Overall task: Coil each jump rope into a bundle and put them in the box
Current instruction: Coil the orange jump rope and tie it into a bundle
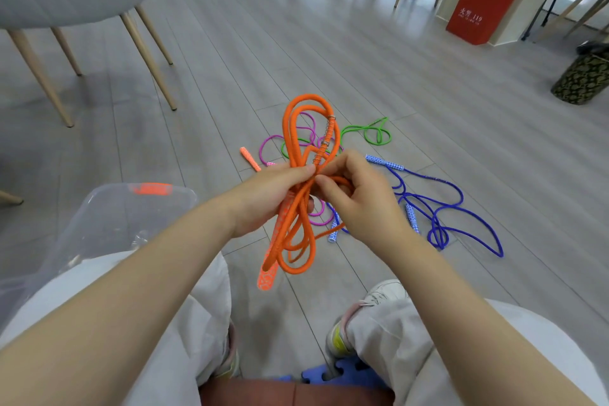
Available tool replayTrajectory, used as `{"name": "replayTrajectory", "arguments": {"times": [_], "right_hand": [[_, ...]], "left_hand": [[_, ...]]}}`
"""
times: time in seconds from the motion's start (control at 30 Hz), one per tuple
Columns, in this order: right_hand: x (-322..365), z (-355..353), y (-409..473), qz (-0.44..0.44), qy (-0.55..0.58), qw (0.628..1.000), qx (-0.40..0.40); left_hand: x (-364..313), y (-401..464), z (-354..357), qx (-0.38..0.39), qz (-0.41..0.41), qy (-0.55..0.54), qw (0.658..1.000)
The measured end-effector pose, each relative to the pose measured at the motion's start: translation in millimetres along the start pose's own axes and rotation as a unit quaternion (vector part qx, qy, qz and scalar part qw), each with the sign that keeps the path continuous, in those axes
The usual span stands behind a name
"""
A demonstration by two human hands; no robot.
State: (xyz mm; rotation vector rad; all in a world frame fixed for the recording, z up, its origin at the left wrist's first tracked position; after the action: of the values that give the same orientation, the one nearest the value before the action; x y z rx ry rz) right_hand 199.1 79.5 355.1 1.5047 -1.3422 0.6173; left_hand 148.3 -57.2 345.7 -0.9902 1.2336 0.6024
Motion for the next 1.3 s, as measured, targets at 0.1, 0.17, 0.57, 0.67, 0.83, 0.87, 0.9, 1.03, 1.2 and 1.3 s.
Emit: {"name": "replayTrajectory", "arguments": {"times": [0.1,0.17,0.57,0.67,0.83,0.87,0.9,1.03,1.2,1.3], "right_hand": [[-1,0,-2,-0.020,-0.043,0.999,-0.008],[-2,-2,-1,-0.018,-0.072,0.997,-0.026],[-23,-36,13,0.071,-0.101,0.992,-0.008],[-29,-55,19,0.102,-0.091,0.990,-0.026],[-31,-75,23,0.123,-0.106,0.985,-0.056],[-32,-76,23,0.130,-0.105,0.984,-0.066],[-32,-75,23,0.138,-0.093,0.983,-0.077],[-22,-52,19,0.158,0.042,0.979,-0.125],[-6,-17,13,0.130,0.134,0.978,-0.091],[-3,-6,10,0.111,0.115,0.984,-0.074]], "left_hand": [[0,-3,2,0.038,-0.010,0.016,0.999],[-1,-6,2,0.049,-0.009,0.018,0.999],[-3,0,-11,-0.023,0.034,0.015,0.999],[-14,6,-32,-0.106,0.052,-0.081,0.990],[-15,15,-70,-0.258,0.048,-0.286,0.921],[-14,17,-74,-0.270,0.046,-0.314,0.909],[-12,17,-75,-0.275,0.043,-0.326,0.903],[-9,13,-58,-0.236,-0.011,-0.279,0.931],[-5,9,-28,-0.148,-0.037,-0.214,0.965],[-3,8,-13,-0.110,-0.021,-0.162,0.980]]}}
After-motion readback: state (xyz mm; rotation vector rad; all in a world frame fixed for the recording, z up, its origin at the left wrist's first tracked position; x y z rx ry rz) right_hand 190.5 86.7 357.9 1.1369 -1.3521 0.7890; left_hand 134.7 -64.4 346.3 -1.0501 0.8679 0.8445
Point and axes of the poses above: each hand's wrist, its own y-axis towards the middle knuckle, its own z-axis out of the palm, x = y × z, the point moved 3 cm from there along y, towards the middle knuckle, and after that the axes turned 6 degrees about -x, right-handed, at the moved point
